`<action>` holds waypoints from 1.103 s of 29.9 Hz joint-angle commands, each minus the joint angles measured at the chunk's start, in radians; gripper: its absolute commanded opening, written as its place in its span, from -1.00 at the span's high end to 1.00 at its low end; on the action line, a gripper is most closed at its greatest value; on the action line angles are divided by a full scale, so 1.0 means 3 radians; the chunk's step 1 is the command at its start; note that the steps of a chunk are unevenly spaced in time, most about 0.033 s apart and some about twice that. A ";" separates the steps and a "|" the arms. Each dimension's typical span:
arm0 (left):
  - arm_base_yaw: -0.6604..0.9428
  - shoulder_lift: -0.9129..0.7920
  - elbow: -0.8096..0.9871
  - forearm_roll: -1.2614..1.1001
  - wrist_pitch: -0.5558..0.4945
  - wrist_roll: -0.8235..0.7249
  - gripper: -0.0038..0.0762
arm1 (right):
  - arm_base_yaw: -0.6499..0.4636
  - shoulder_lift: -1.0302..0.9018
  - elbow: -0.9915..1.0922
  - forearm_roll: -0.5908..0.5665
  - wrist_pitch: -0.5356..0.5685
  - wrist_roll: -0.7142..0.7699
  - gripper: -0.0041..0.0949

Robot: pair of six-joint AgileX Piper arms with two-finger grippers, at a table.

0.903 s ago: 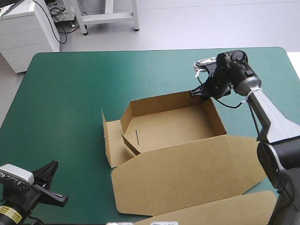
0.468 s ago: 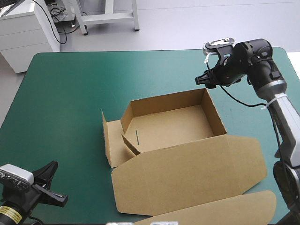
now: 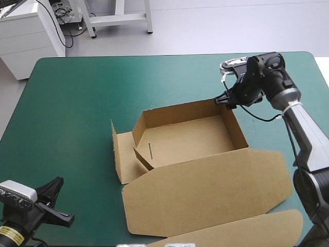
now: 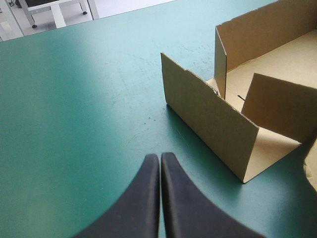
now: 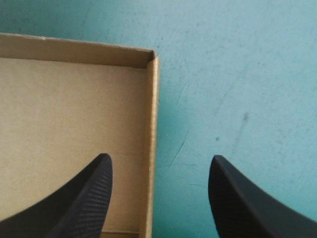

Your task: Fold the box

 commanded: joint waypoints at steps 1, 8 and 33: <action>-0.0002 0.0043 -0.0072 0.0039 -0.0221 -0.0032 0.92 | -0.0015 0.0018 -0.0022 -0.0038 0.0032 0.0020 -0.17; -0.0002 0.0043 -0.0072 0.0039 -0.0216 -0.0032 0.92 | -0.0015 0.0377 -0.0022 0.0068 -0.0006 0.0020 -0.16; -0.0002 0.0043 -0.0072 0.0117 -0.0243 -0.0032 0.92 | -0.0015 0.0314 -0.0141 0.0306 0.0033 0.0243 0.96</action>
